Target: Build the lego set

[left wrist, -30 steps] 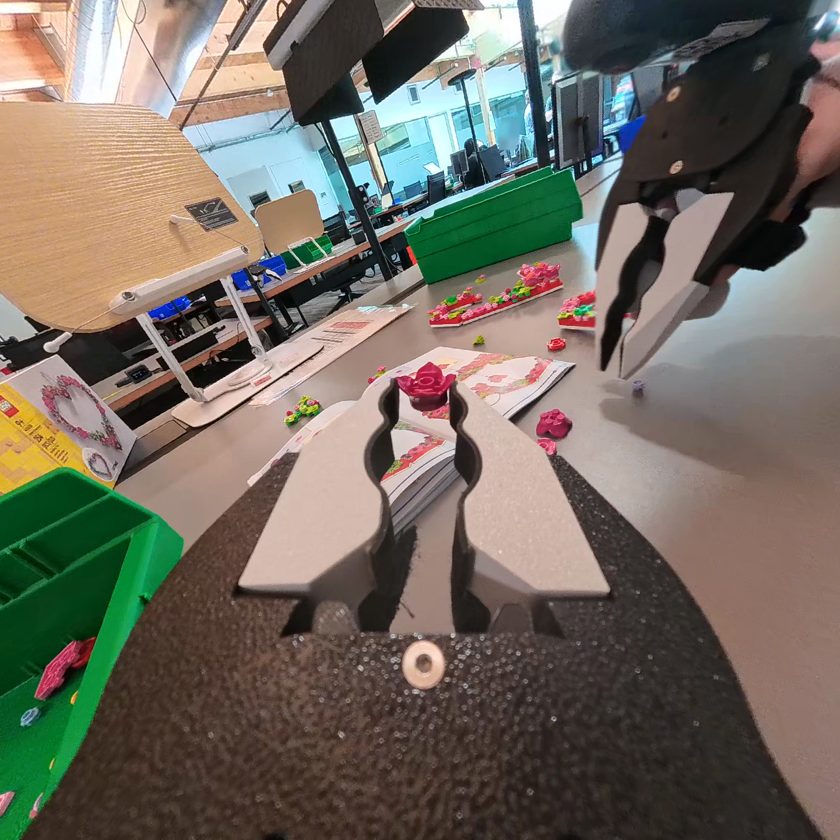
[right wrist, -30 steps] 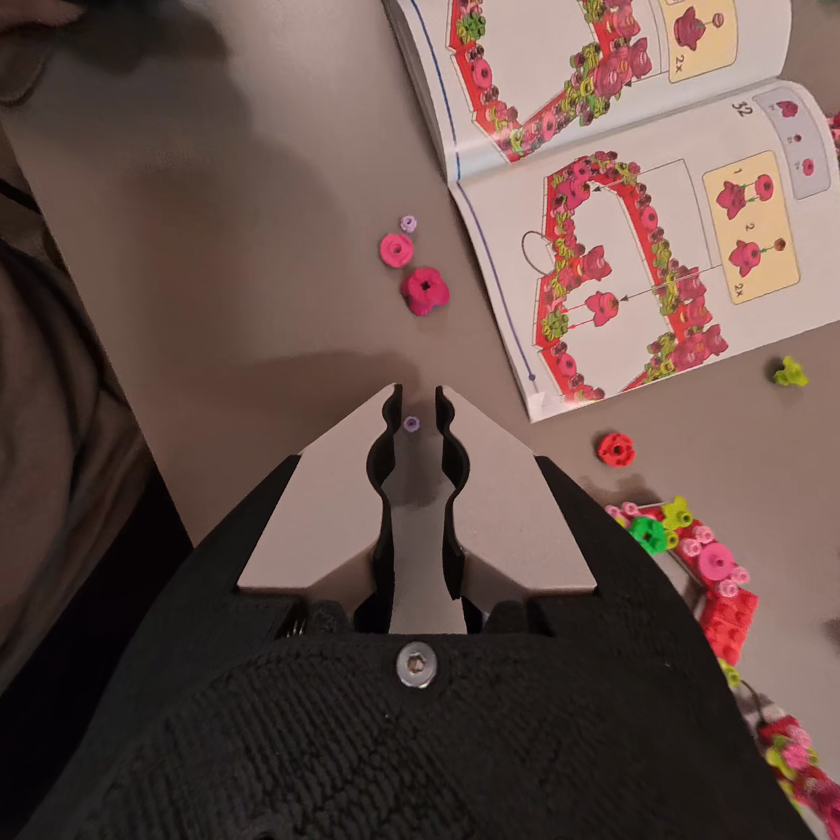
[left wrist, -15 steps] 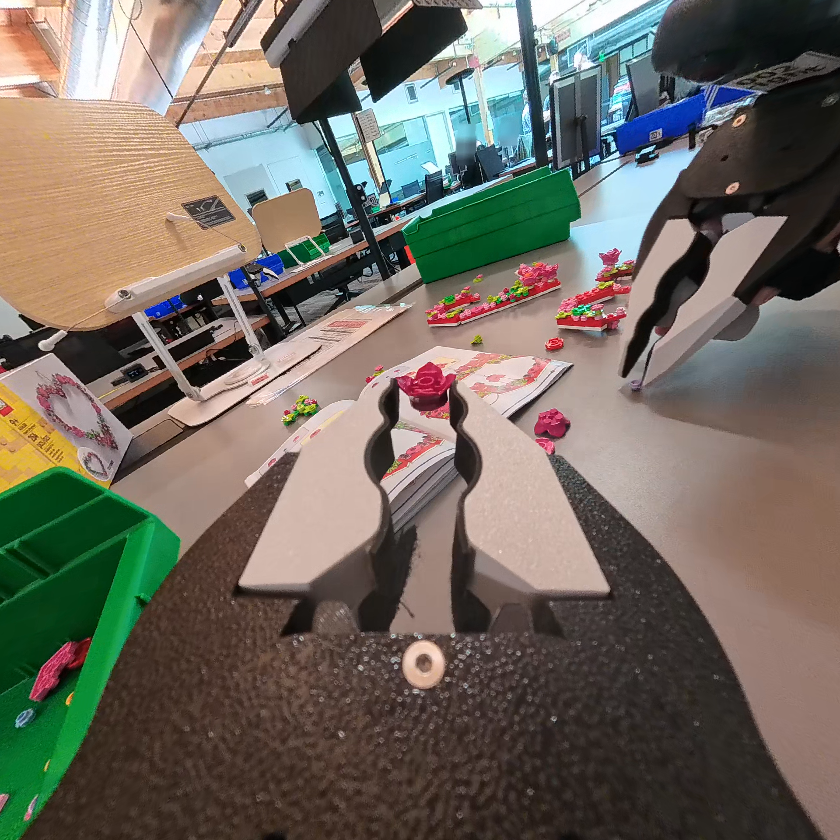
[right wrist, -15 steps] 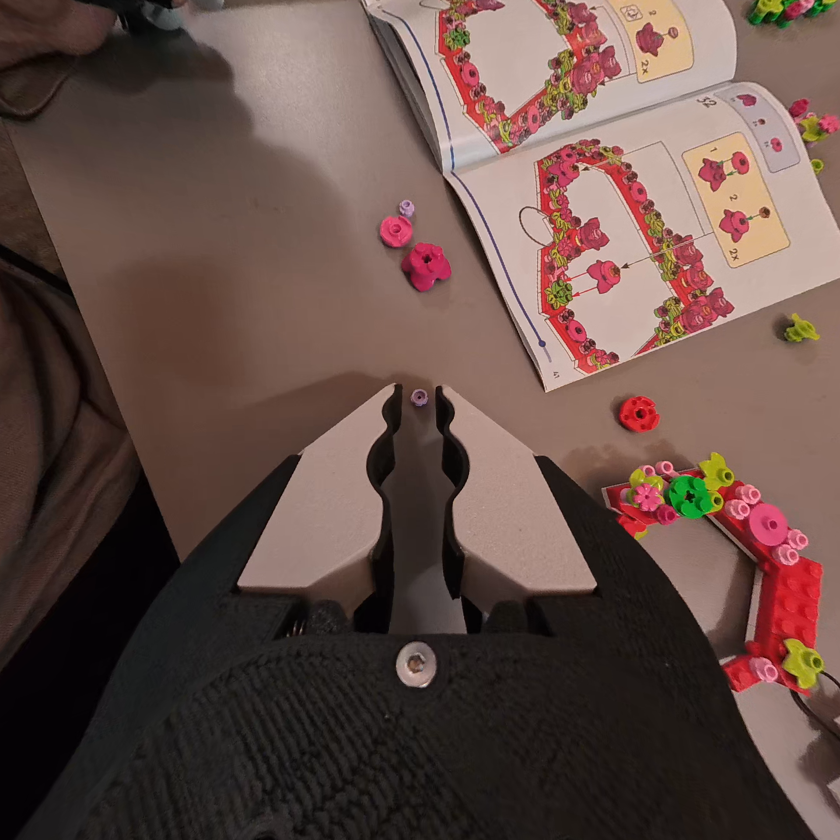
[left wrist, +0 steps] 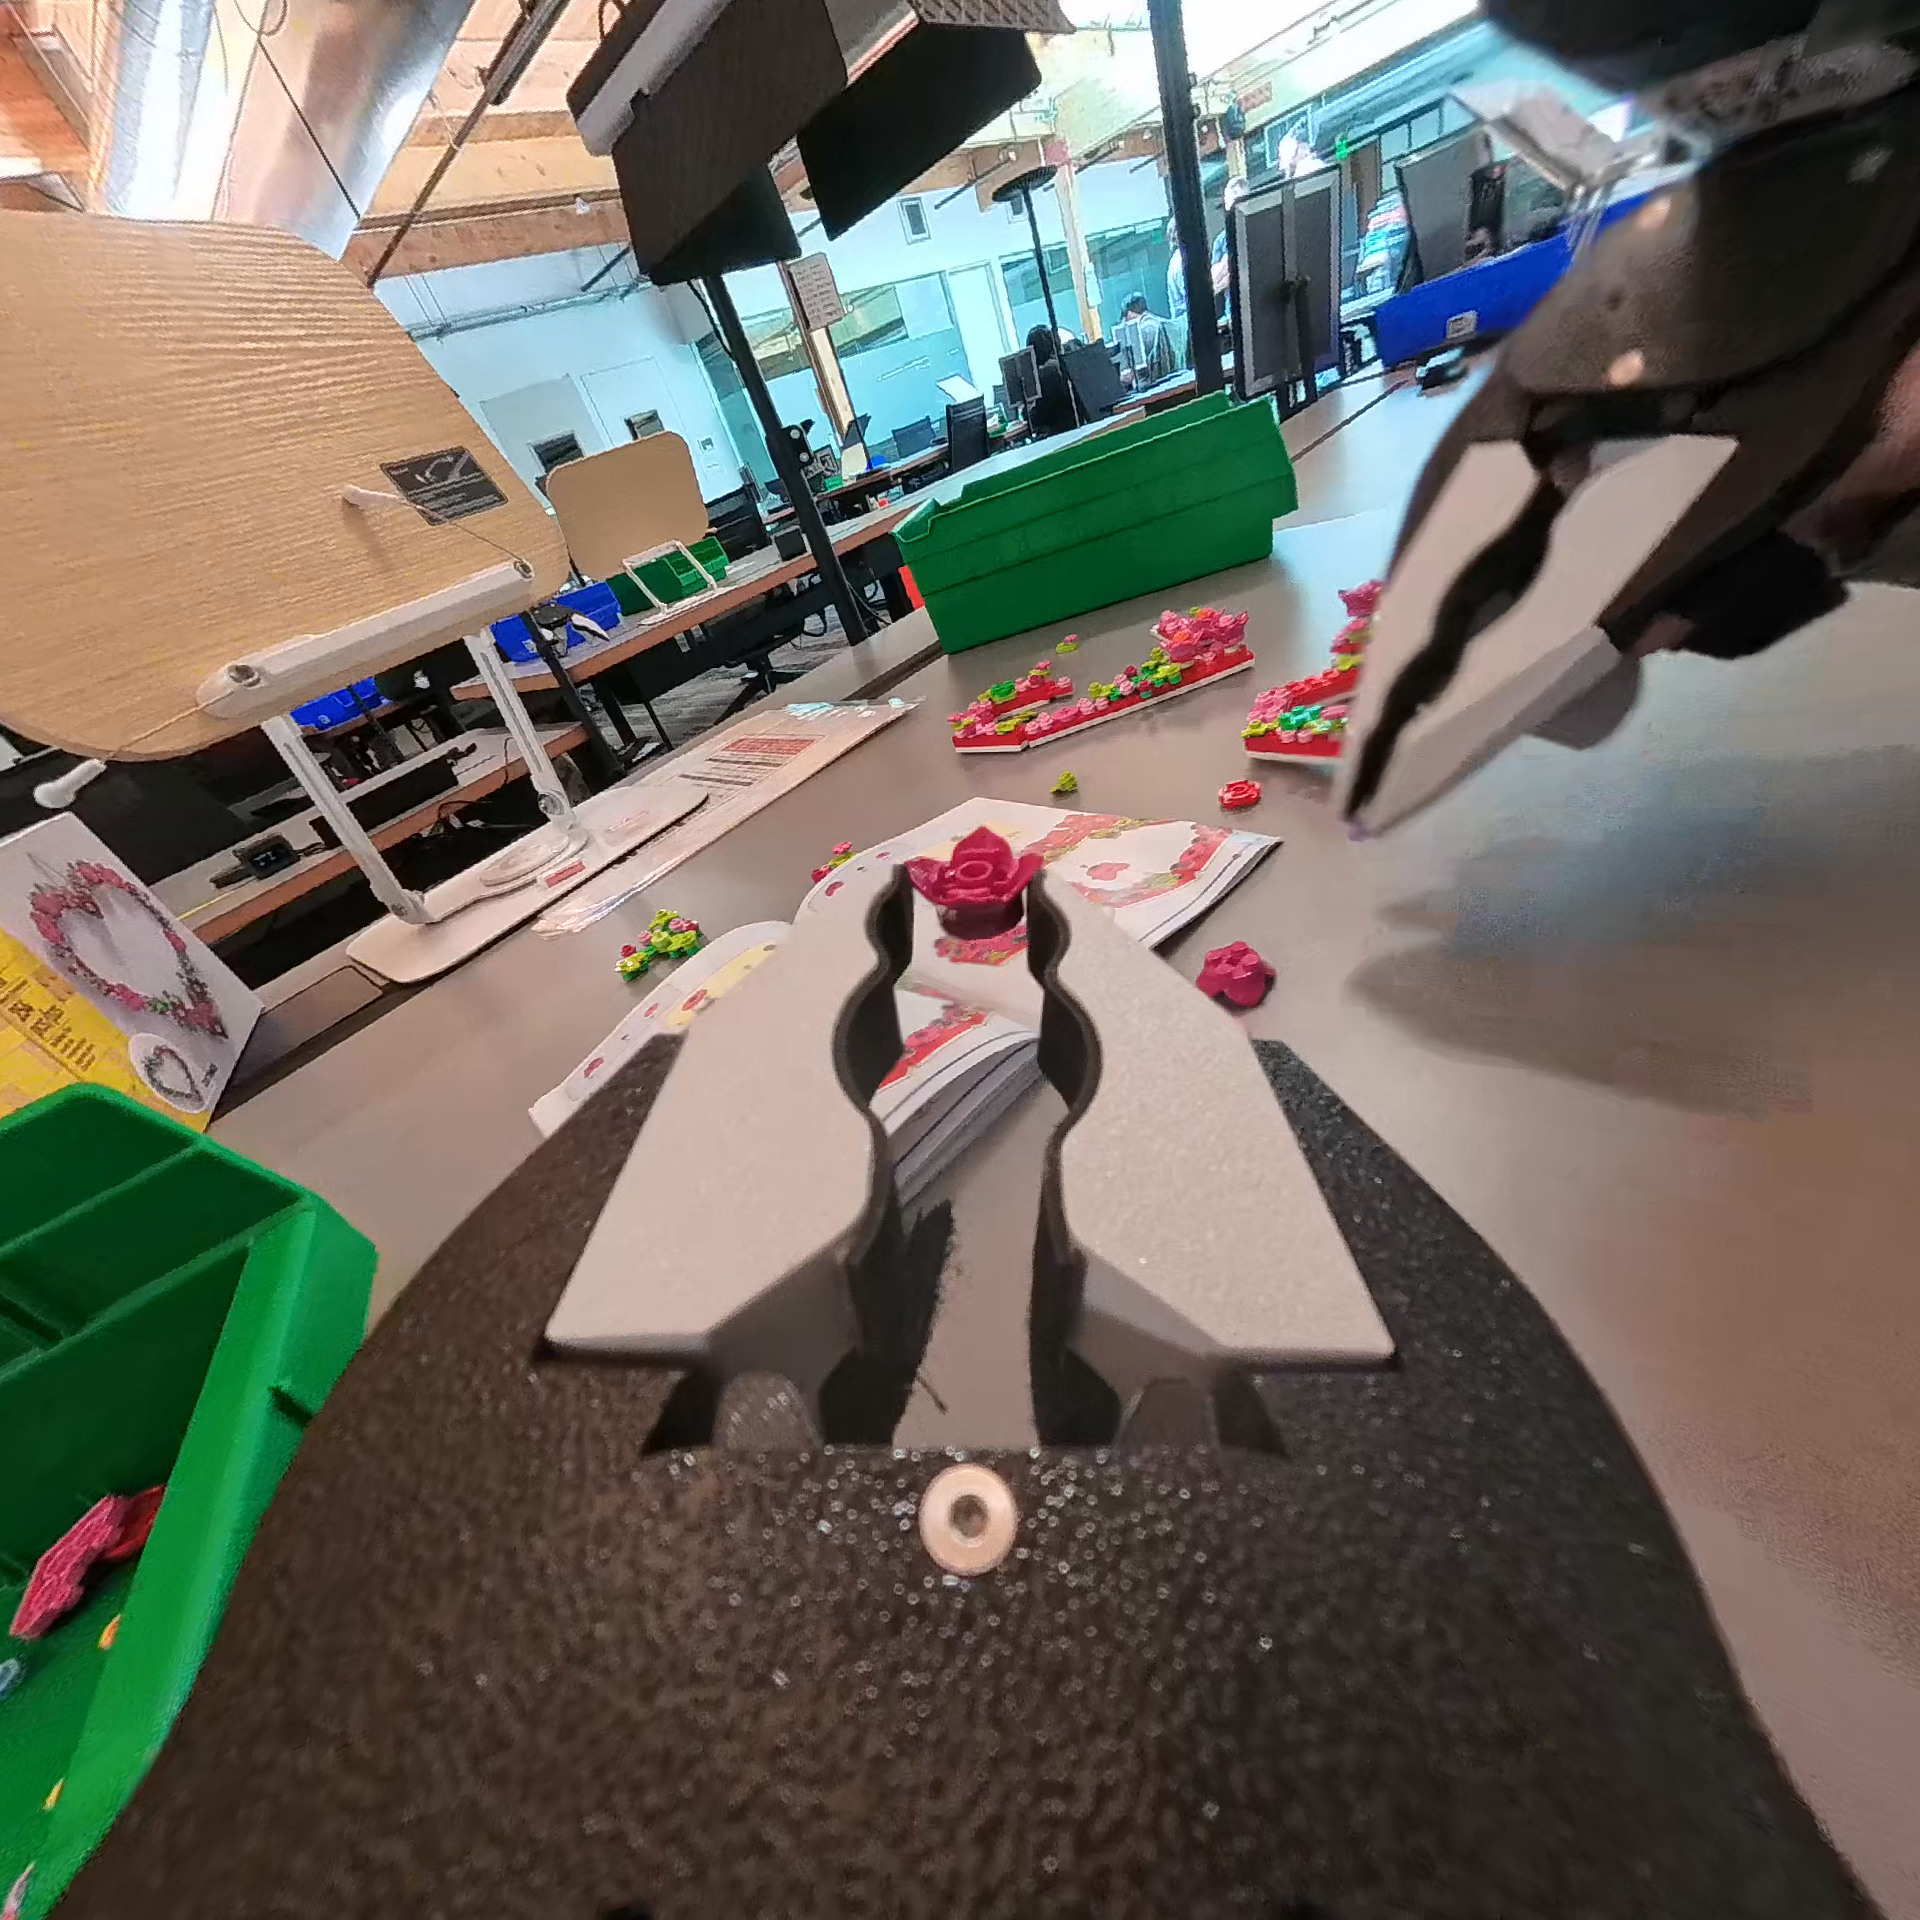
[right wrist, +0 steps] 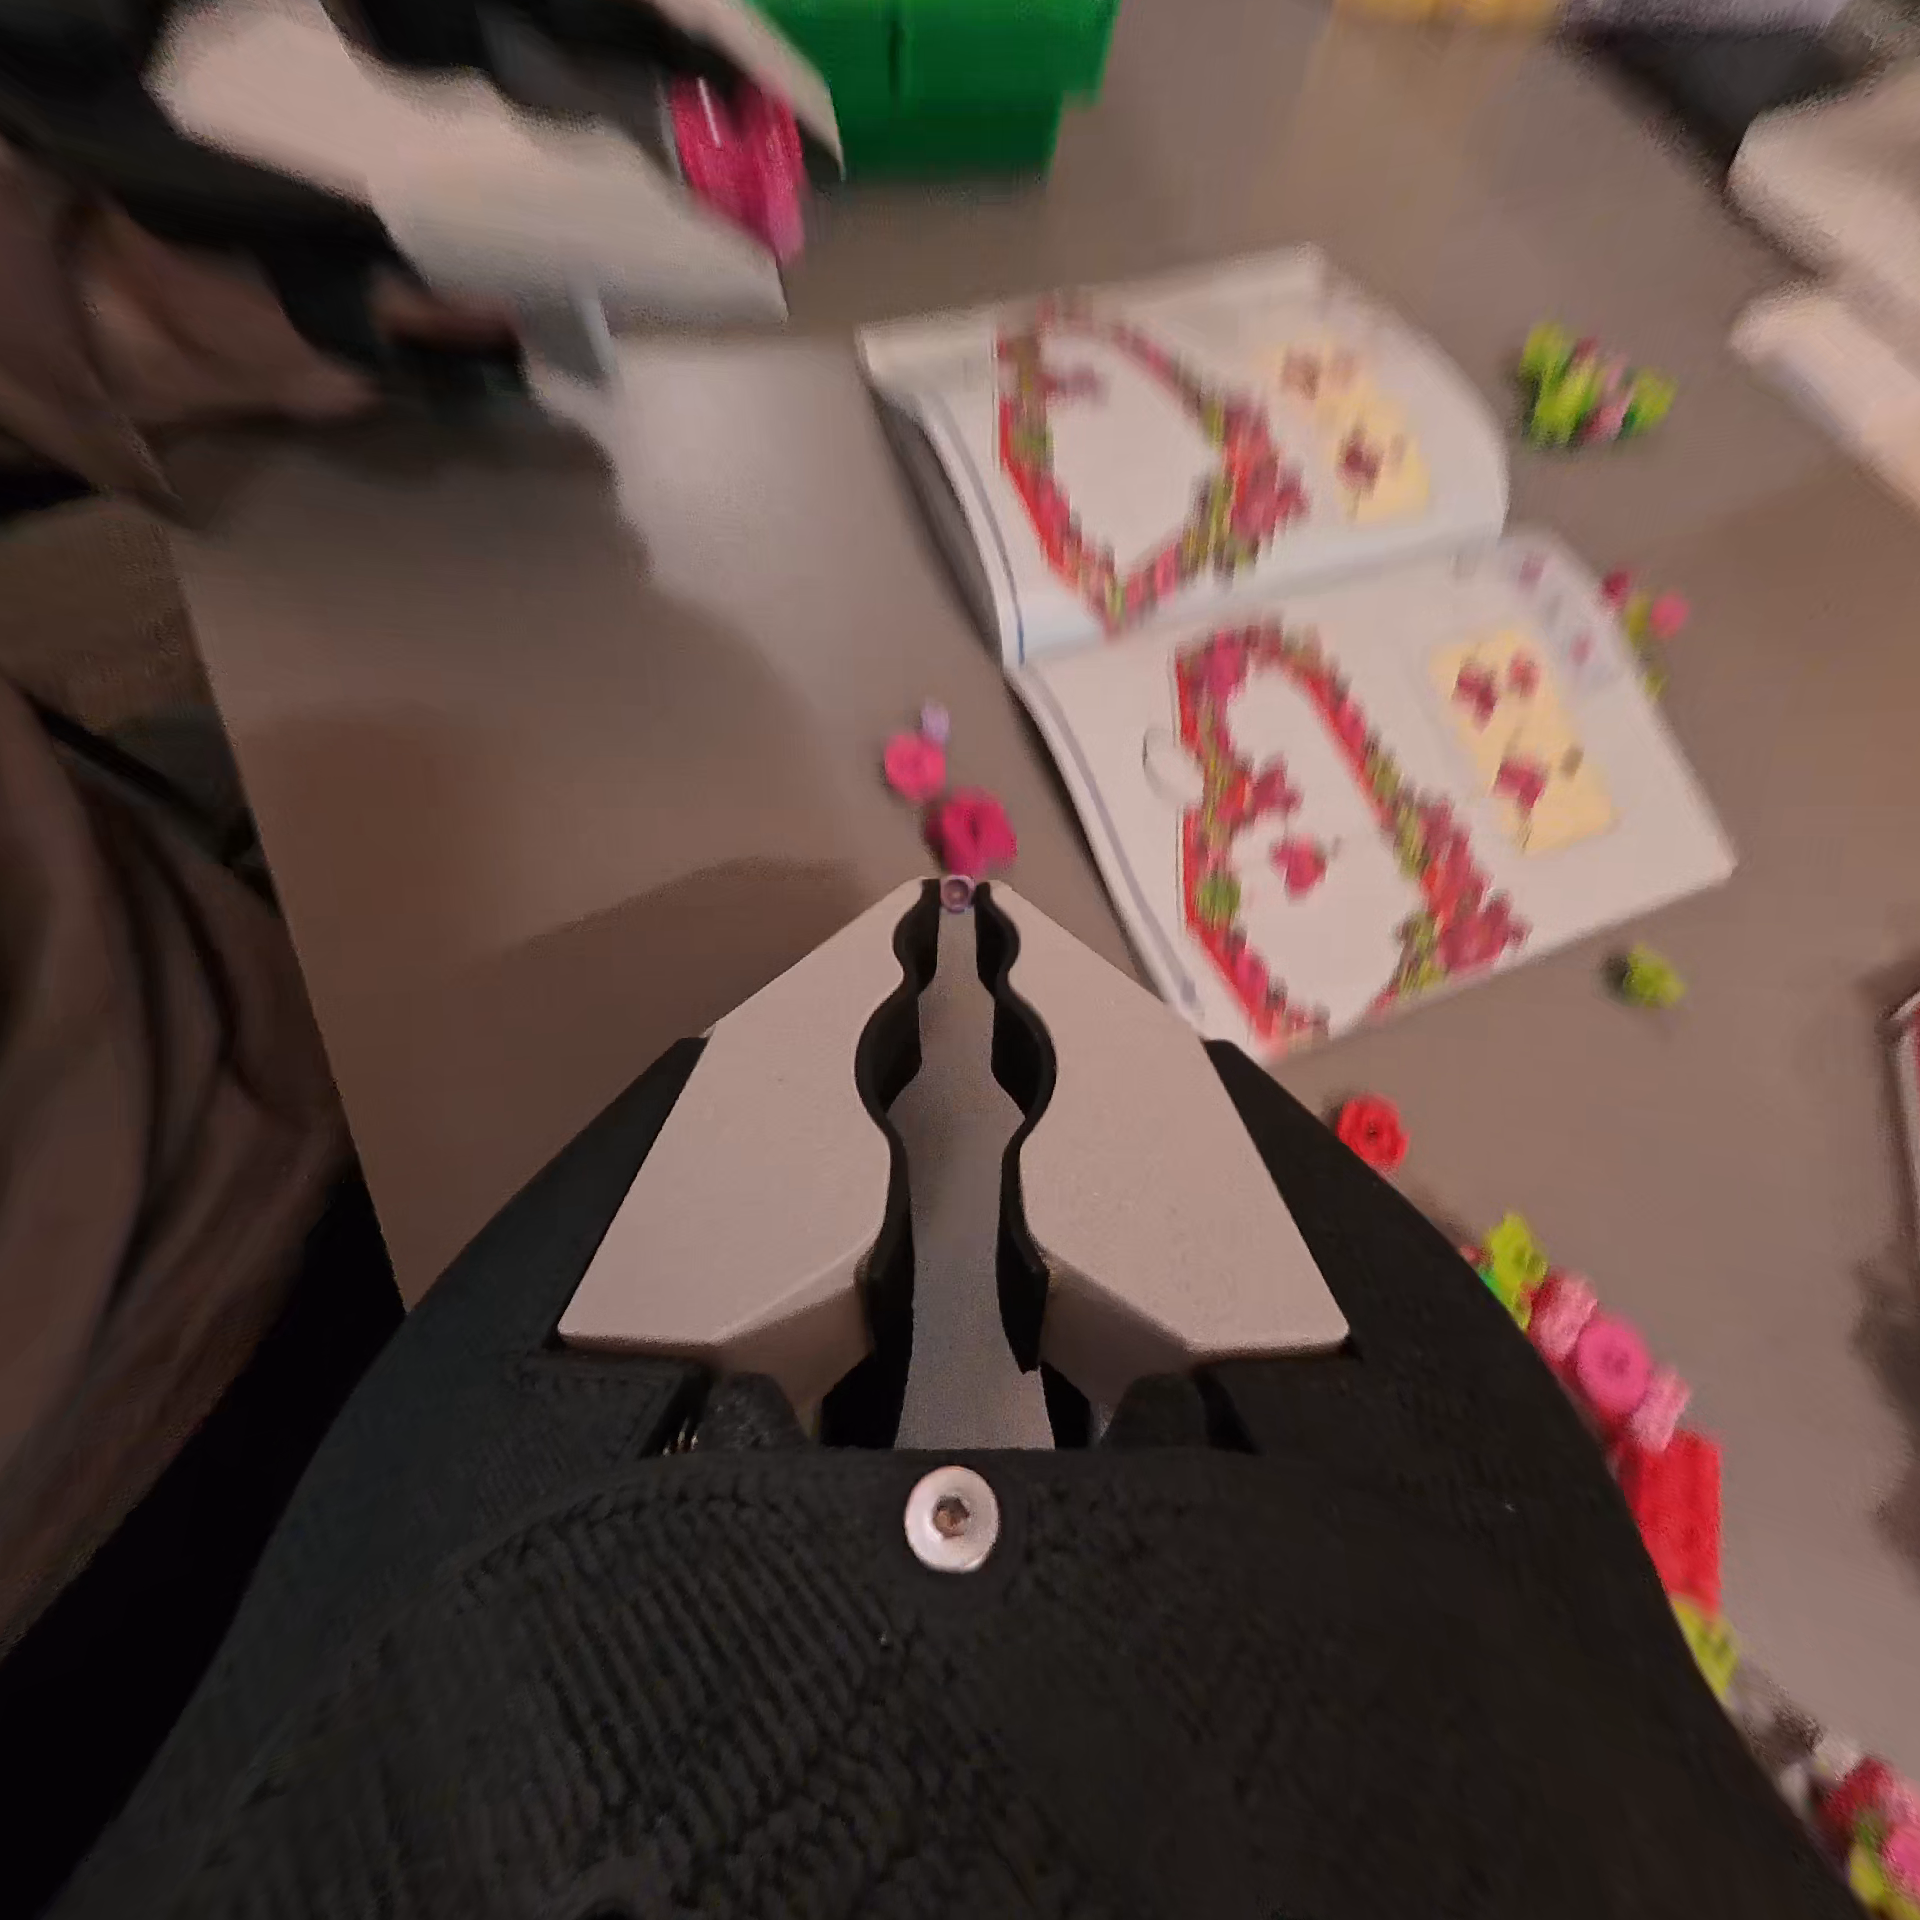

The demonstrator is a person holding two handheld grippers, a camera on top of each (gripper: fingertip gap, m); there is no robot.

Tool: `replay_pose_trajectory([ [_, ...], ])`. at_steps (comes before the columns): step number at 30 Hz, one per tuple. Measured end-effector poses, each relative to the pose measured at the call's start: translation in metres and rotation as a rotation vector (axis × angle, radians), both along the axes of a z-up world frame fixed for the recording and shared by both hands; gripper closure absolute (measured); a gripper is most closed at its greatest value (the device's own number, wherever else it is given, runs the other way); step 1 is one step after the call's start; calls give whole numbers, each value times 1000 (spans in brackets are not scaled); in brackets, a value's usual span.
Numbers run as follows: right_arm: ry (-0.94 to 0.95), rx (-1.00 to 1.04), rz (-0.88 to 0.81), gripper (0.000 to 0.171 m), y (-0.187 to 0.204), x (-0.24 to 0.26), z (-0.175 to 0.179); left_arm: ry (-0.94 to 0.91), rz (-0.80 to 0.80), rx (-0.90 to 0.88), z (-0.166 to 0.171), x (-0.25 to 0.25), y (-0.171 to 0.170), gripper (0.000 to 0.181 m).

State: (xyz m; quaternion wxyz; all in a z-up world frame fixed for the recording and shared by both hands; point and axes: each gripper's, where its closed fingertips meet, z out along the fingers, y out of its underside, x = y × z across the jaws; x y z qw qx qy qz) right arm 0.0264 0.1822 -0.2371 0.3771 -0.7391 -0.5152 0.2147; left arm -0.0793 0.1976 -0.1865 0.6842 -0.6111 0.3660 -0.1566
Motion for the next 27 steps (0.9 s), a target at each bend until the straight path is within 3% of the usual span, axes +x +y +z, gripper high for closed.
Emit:
replay_pose_trajectory([
  [1, 46, 42, 23, 166, 0, -14, 18, -5, -12, -6, 0, 2, -2, 162],
  [4, 166, 121, 140, 166, -8, -60, 66, -36, -48, -20, 4, 8, -7, 162],
  [6, 155, 144, 209, 166, -12, -80, 79, -41, -65, -32, 4, 11, -10, 163],
  [14, -44, 114, 338, 166, -11, -101, 63, 15, -85, -23, -1, 17, -15, 163],
  [27, -112, 98, 358, 166, -12, -102, 56, 48, -80, -4, -3, 18, -15, 163],
])
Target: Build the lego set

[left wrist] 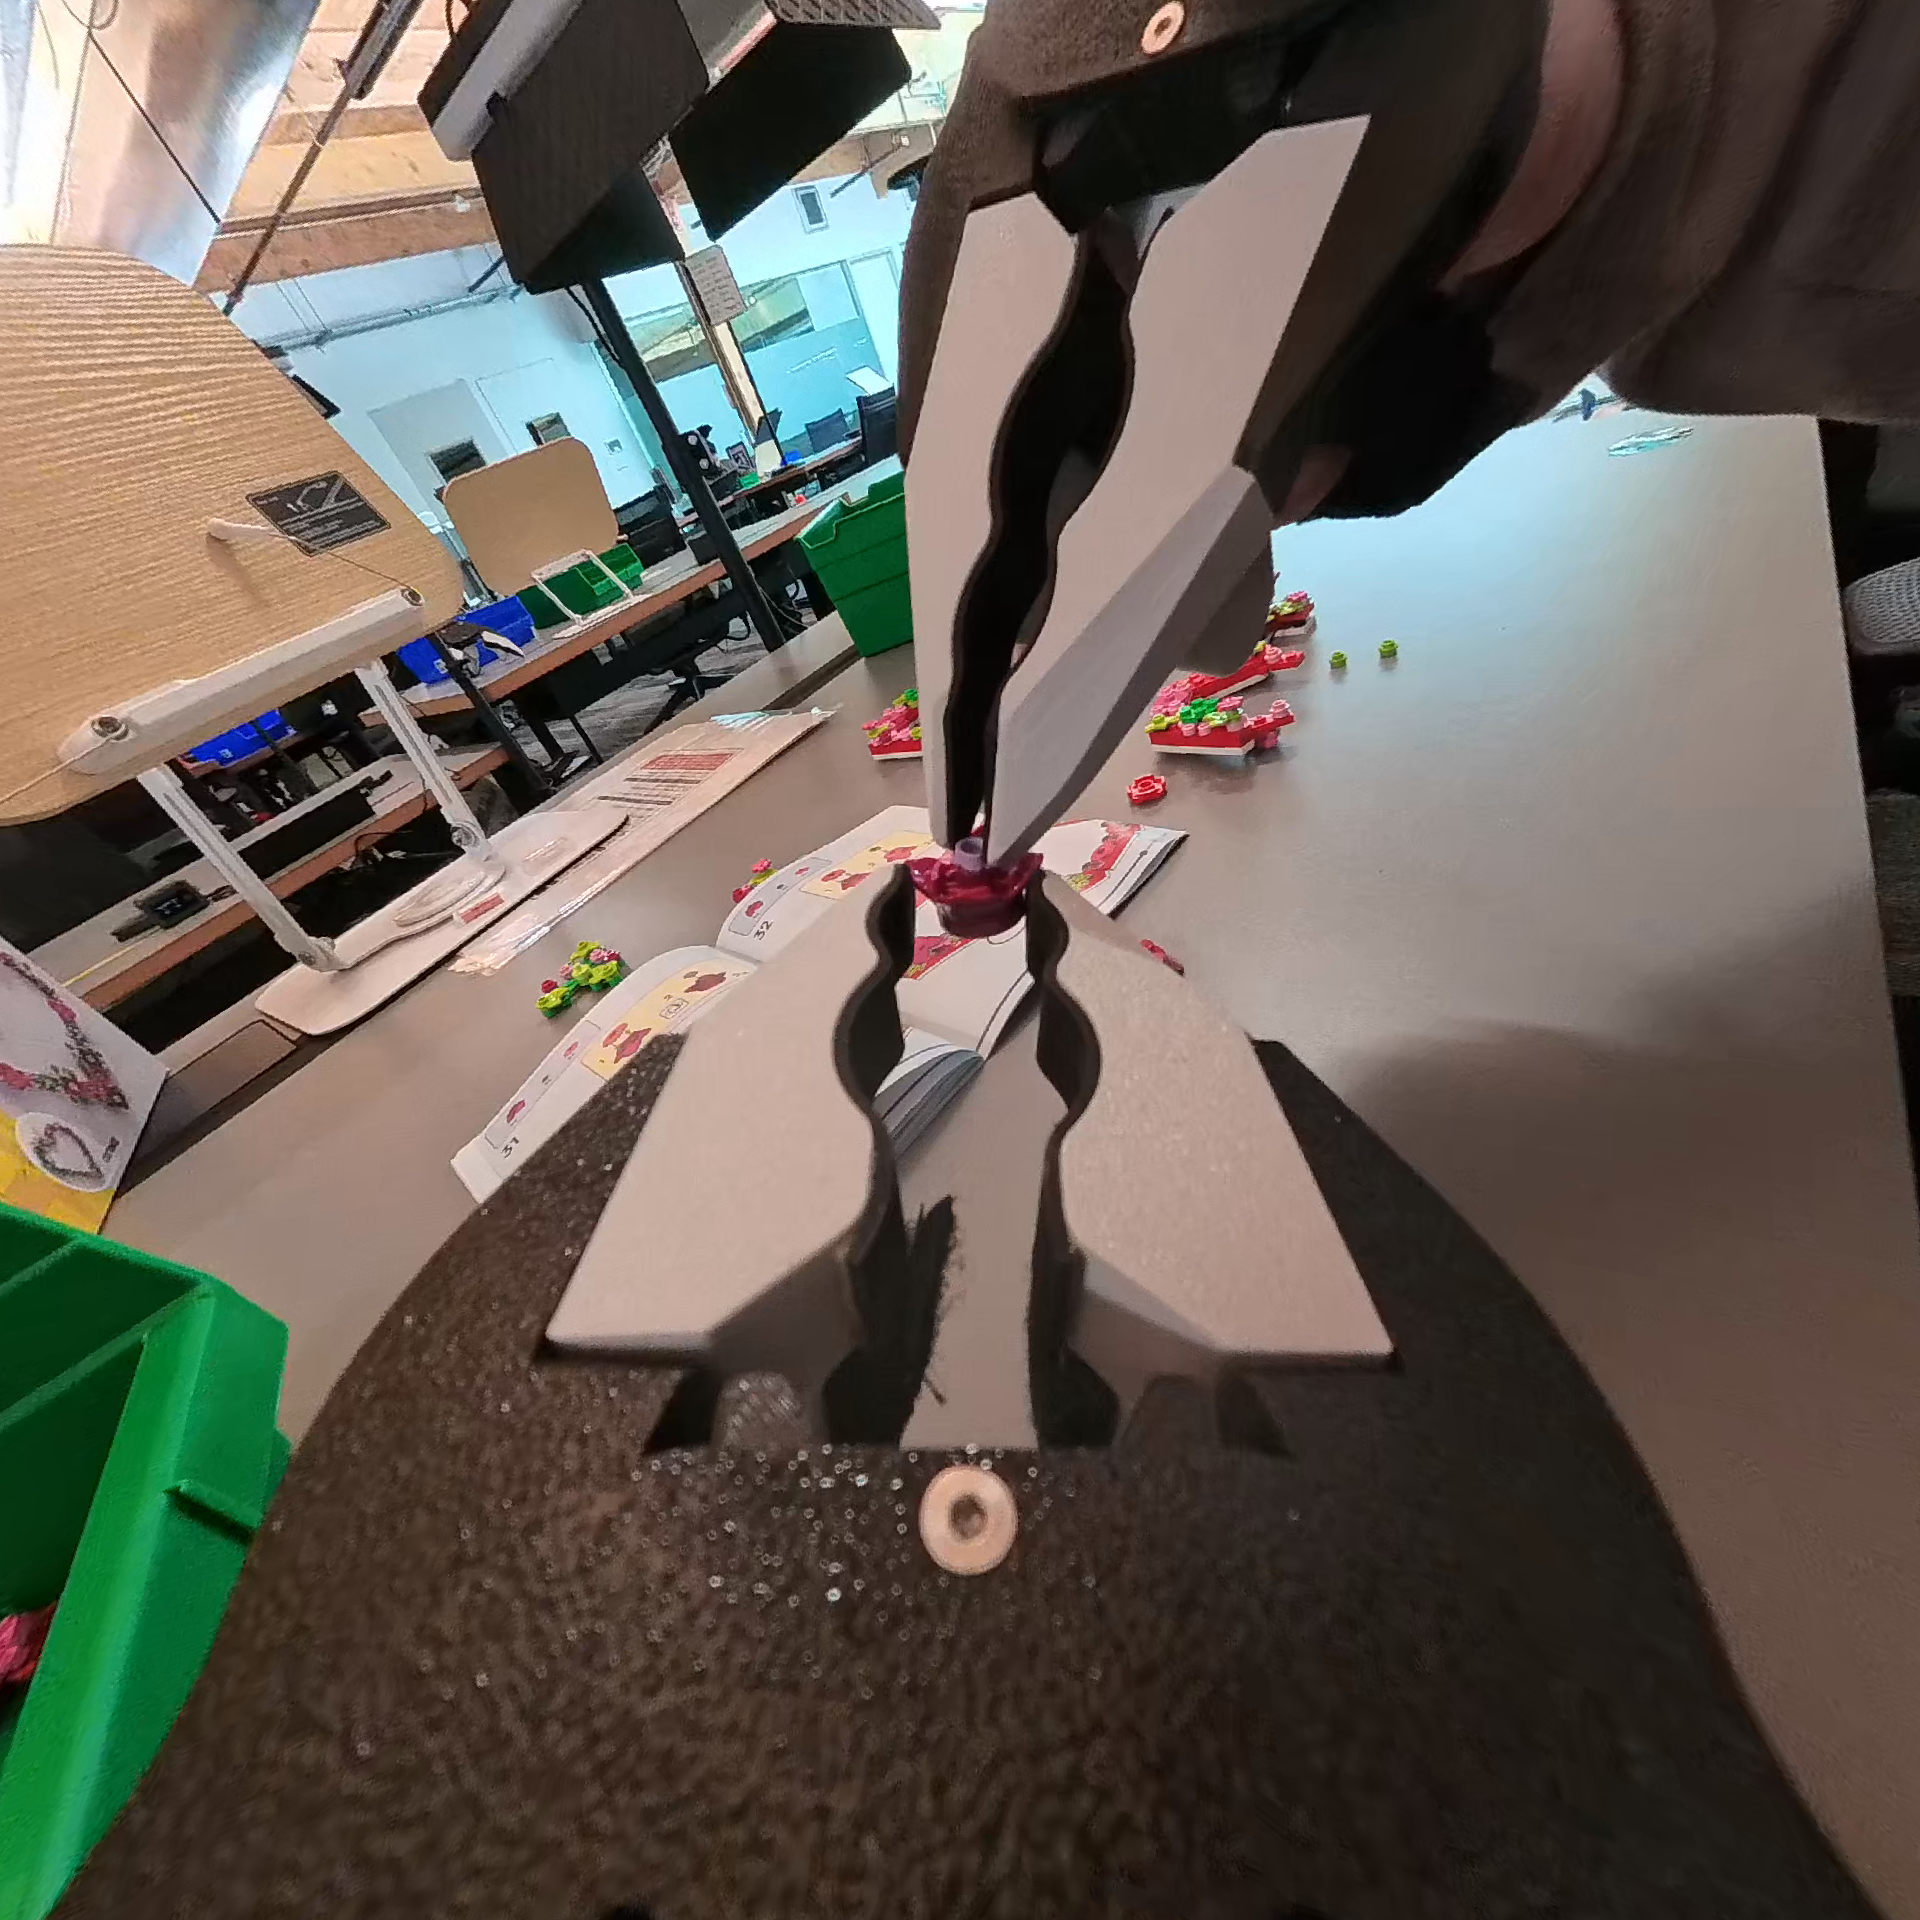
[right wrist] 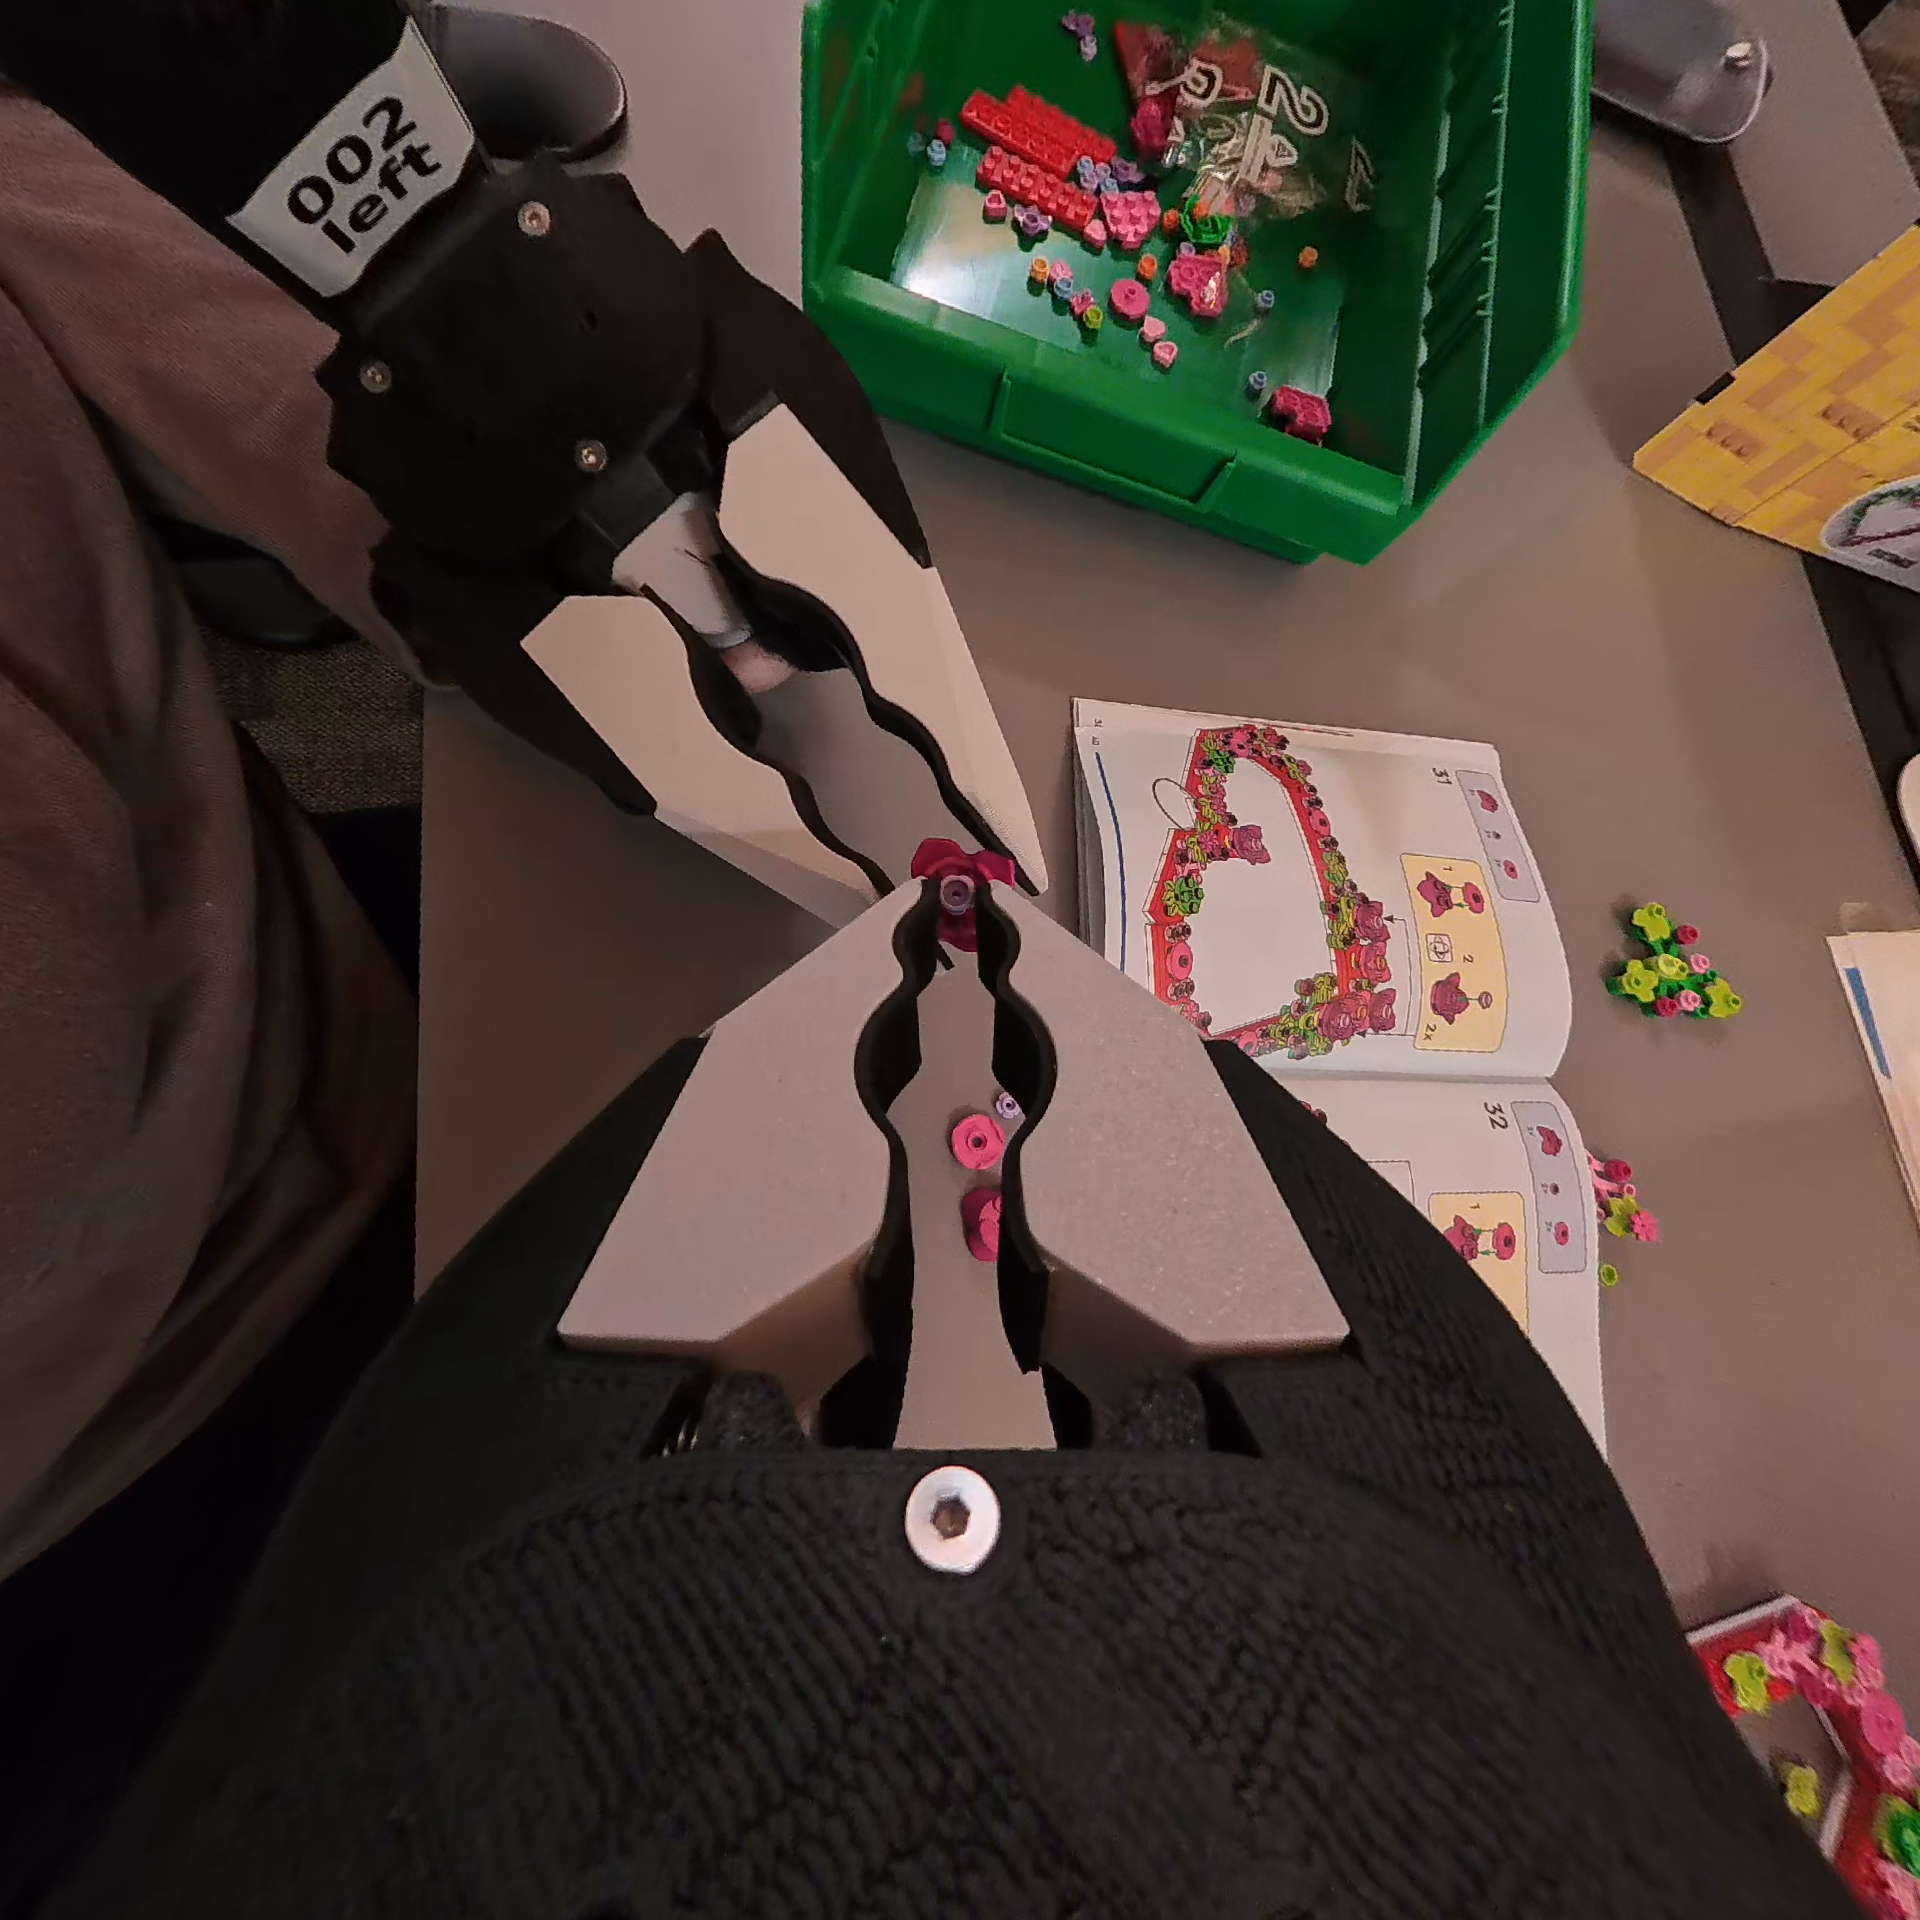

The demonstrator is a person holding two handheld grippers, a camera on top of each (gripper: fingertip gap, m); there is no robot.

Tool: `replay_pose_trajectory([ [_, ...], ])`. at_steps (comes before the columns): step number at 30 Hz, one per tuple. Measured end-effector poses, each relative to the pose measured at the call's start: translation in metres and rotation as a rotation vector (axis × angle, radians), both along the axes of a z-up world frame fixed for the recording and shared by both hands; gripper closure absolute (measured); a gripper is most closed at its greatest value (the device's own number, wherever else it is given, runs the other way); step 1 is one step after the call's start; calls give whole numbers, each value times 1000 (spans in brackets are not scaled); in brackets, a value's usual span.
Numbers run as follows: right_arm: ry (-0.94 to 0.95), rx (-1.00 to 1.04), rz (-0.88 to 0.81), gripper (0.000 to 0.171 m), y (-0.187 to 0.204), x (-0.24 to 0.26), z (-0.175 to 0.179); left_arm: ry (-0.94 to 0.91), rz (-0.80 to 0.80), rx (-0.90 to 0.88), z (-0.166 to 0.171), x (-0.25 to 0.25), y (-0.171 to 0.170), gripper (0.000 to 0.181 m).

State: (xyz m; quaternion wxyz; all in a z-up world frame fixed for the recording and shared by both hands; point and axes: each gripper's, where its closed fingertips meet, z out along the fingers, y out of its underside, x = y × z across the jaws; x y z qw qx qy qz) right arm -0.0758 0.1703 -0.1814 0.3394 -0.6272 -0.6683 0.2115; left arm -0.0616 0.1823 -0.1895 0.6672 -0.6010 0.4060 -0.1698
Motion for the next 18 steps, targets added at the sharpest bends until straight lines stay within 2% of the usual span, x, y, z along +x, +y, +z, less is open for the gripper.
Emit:
replay_pose_trajectory([
  [18, 11, 14, -18, 162, 3, 1, -2, -1, -9, -15, -2, 1, 0, 163],
])
